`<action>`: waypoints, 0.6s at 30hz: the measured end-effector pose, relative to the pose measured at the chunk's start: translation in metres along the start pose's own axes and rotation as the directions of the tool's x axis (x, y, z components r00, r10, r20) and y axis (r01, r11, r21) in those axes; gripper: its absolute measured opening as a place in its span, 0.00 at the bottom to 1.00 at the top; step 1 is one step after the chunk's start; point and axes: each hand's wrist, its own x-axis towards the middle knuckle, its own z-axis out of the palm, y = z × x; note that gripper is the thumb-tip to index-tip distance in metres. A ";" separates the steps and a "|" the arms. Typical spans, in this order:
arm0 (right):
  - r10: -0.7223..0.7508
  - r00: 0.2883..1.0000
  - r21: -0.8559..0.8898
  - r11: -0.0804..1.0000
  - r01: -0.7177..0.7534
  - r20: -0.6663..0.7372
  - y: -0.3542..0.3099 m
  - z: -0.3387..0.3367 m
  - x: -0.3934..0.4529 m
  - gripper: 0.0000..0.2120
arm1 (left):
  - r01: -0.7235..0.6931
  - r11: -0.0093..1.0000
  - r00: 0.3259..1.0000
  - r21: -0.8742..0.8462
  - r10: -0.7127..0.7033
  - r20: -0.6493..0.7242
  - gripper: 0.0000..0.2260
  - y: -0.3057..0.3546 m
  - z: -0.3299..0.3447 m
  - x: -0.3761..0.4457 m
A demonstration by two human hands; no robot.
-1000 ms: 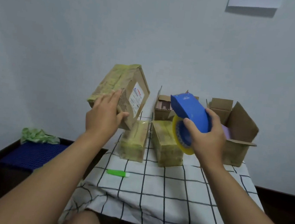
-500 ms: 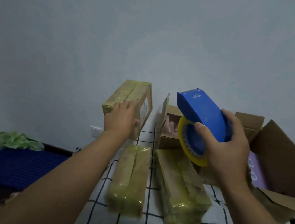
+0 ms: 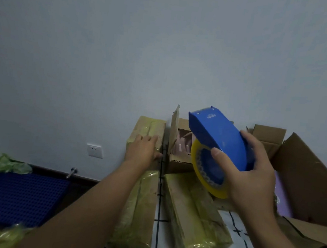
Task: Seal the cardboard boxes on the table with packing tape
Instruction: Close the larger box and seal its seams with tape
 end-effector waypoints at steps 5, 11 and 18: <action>0.014 1.000 -0.016 1.000 -0.013 0.010 0.000 -0.002 0.000 0.32 | -0.031 0.995 0.999 -0.091 0.034 0.031 0.30 -0.006 0.009 -0.014; 0.032 0.999 -0.012 0.999 -0.032 0.016 -0.001 -0.002 -0.002 0.34 | -0.009 0.993 0.996 -0.114 0.018 0.082 0.30 -0.004 0.006 -0.016; 0.064 0.997 0.052 0.997 -0.062 -0.033 -0.006 -0.023 -0.001 0.32 | -0.207 0.880 0.941 -0.428 0.059 -0.332 0.16 0.022 -0.021 -0.039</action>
